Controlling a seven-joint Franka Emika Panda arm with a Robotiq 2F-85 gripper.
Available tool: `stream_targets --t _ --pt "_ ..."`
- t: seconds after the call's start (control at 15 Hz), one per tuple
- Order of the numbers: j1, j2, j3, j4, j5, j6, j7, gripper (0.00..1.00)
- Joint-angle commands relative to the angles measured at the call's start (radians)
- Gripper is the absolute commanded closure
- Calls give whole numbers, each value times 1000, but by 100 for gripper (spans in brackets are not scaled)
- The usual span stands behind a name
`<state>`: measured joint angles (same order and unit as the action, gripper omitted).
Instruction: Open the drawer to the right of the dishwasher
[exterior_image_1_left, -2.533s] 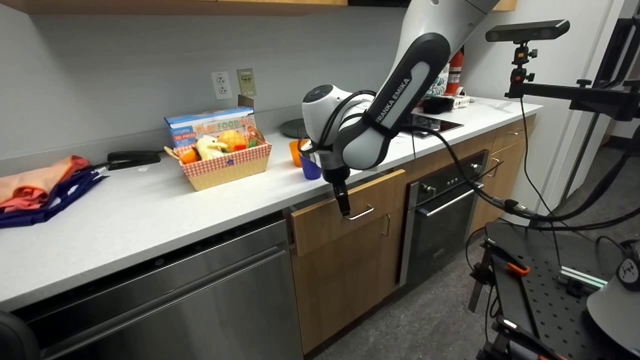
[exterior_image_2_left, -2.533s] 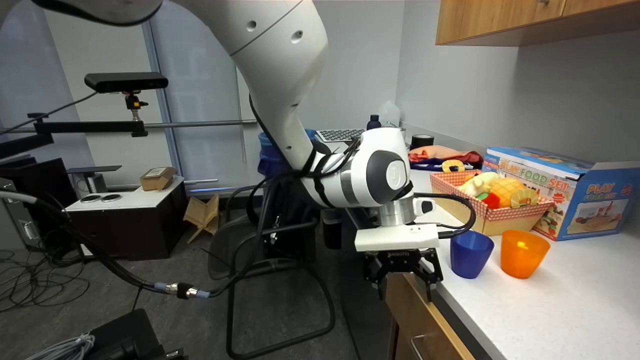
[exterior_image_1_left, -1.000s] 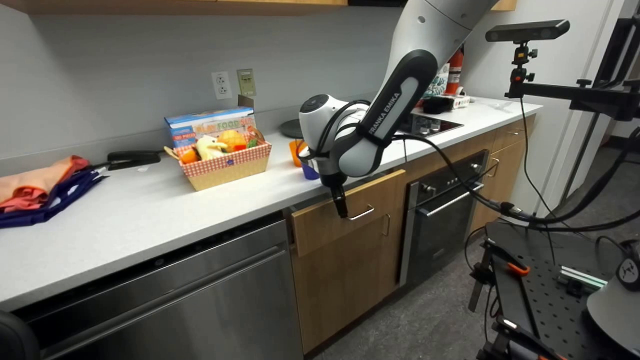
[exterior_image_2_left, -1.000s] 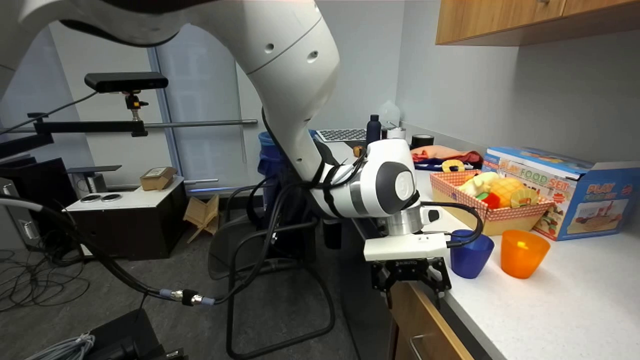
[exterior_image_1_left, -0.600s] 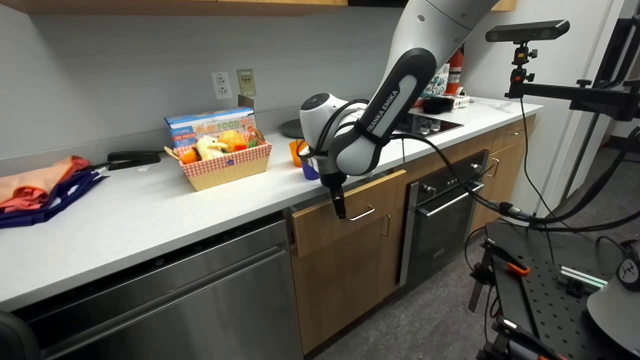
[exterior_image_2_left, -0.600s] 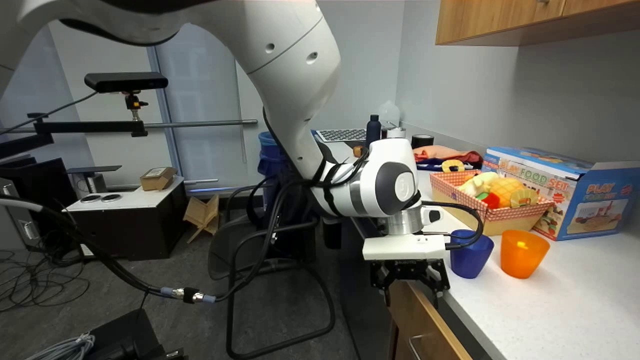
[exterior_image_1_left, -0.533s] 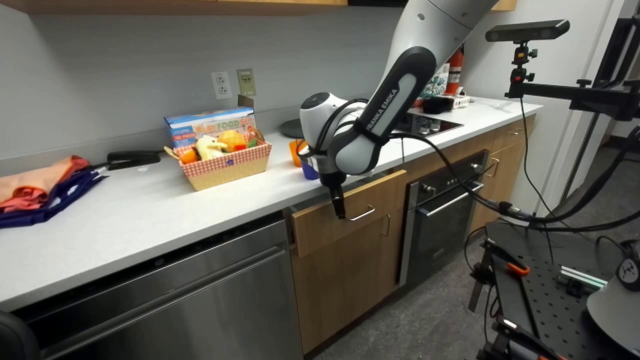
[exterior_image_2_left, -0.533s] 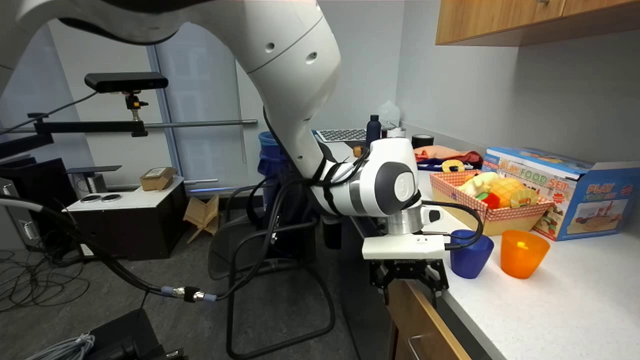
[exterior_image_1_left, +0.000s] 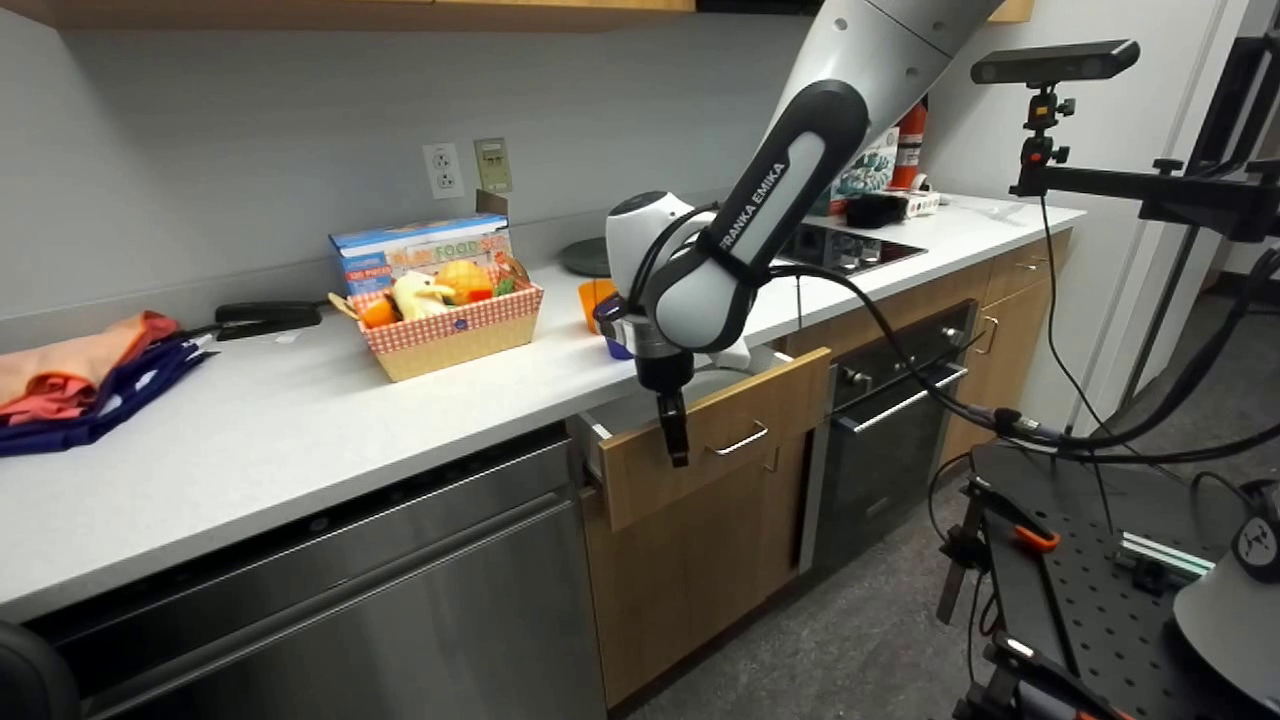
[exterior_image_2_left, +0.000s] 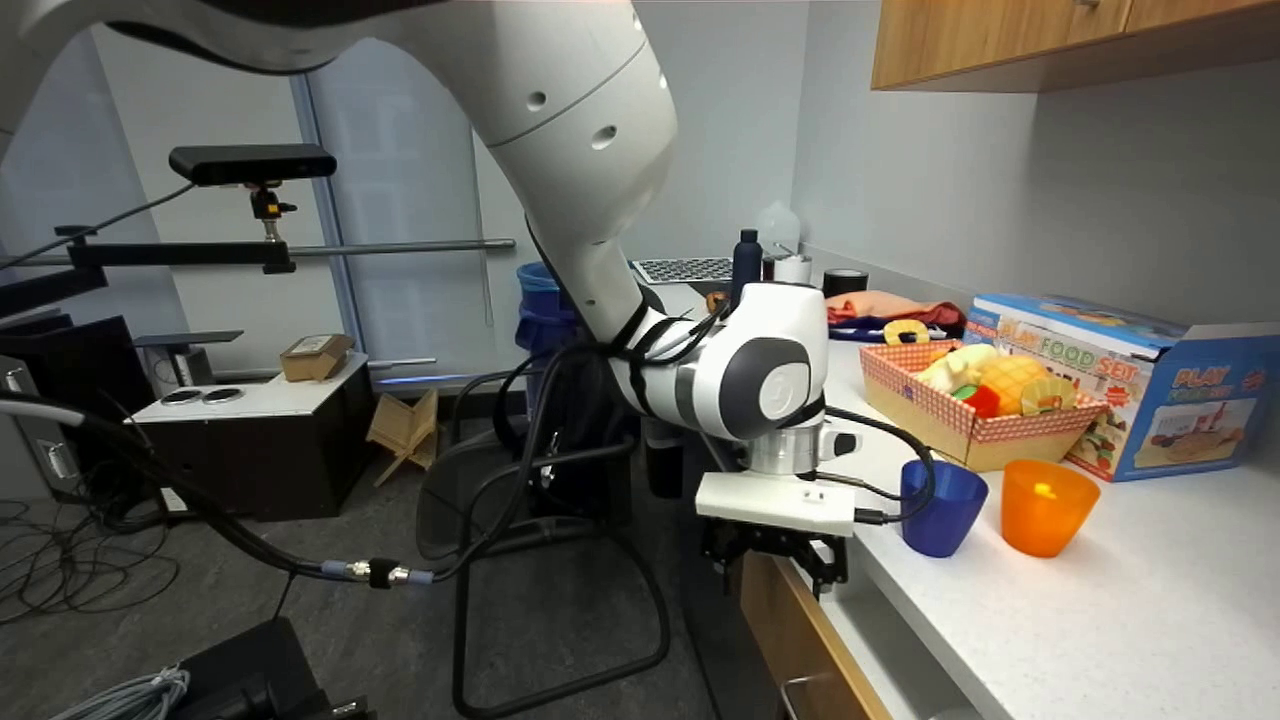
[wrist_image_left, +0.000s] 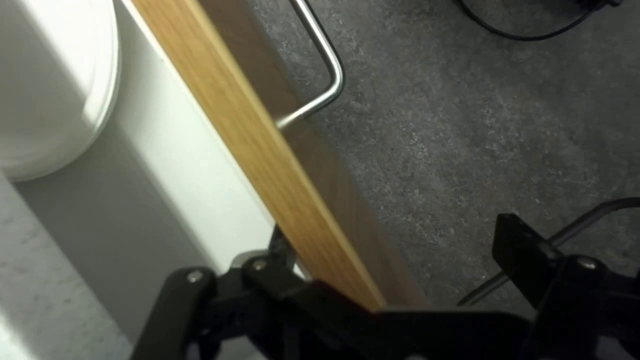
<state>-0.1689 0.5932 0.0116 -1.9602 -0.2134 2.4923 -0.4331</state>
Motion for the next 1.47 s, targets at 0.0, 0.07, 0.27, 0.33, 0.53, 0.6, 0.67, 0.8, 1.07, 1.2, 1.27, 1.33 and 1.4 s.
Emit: stream_targets --t 0.0,0.07,0.27,0.33,0.53,0.6,0.67,0.8,1.07,1.2,1.27,1.33,1.4 --pt "-35 -22 40 -60 72 6 -46 0" --pt "-37 -30 41 -75 82 2 -45 0" --pt "-38 -65 48 -130 109 -8 -46 0" --pt "-39 -81 54 -154 122 -12 -47 0" --pt "-34 -134 66 -215 154 -36 -45 0" --pt "-33 -153 69 -236 167 -50 -45 0" --pt "-33 -169 74 -252 181 -63 -47 0" --pt "-30 -200 78 -286 208 -89 -45 0" --pt "-24 -246 91 -334 271 -153 -60 0" --pt "-18 -266 91 -355 290 -192 -68 0" --pt "-15 -275 88 -364 296 -207 -69 0" --pt "-12 -287 84 -375 300 -220 -68 0" --pt "-8 -297 79 -383 300 -230 -63 0"
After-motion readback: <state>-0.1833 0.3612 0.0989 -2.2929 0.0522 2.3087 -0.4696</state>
